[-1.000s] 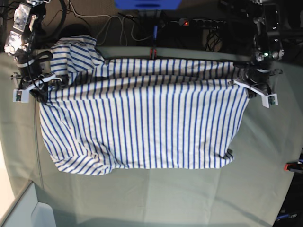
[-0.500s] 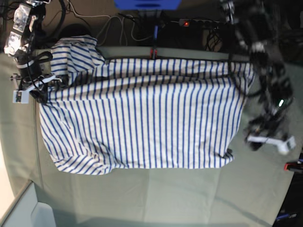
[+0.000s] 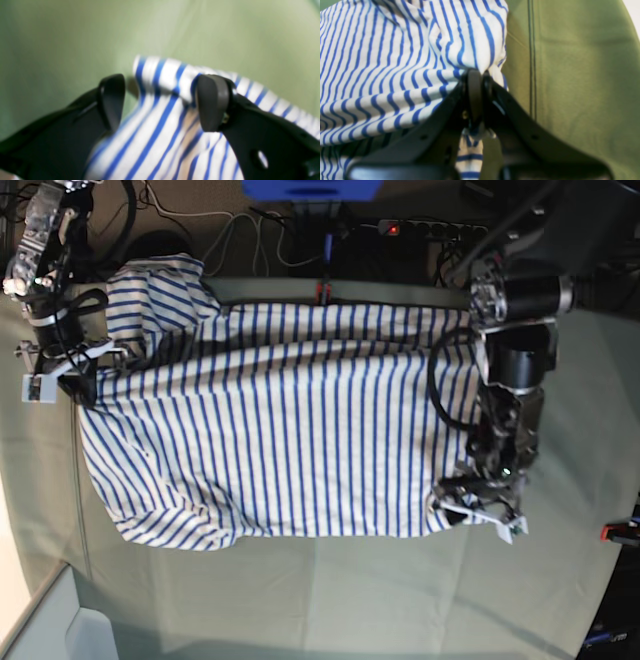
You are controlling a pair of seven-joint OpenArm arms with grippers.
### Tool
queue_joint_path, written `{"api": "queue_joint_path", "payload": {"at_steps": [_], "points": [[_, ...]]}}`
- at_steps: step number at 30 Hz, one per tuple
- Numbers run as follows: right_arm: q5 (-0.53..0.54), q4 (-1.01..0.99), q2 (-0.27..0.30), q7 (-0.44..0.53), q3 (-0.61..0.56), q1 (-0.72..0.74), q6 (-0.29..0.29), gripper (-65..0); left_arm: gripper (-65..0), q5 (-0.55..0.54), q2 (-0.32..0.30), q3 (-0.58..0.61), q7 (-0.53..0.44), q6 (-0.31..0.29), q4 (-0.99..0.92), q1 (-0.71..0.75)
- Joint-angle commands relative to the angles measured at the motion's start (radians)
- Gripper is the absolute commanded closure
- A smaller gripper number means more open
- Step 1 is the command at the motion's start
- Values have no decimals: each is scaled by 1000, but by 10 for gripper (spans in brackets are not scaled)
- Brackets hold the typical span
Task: Layout the t-shirt on the table in an organized manner, then fold the t-shirt properly
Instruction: 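Release and regrasp the shirt's lower corners with both grippers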
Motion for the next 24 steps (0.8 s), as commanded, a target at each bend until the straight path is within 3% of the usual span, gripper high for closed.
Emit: {"api": "queue_joint_path", "payload": {"at_steps": [1,5,9,13,17,21,24], "points": [[11,34,14,32,6,3,0,-70,-434,-12,-6,15,-21,0,-2,-38],[11,86,17,32,6,2,0,-198,-410,-12,-11,21,-75,-3,-63,-38],[11,133,28,32,16,9,0,-290,-216,-13,-14,-2,-96,-3,-66,-38],[11,118,42,31,8,80,0,-310,0,-12,-17,-34,-93,-3,-63,-52],[10,-97,98,25,-78,290,3,-311,-4,-13,-38,-34,-89,-3,-63,-68],[10,-522,203,-14,-225,603,4,-313,0,-12,-64,-34,-43,0,-9,-76],[10,-902,247,45,-304,836,4,-315,0,-12,-75,-34,5,0,31,-76]]}}
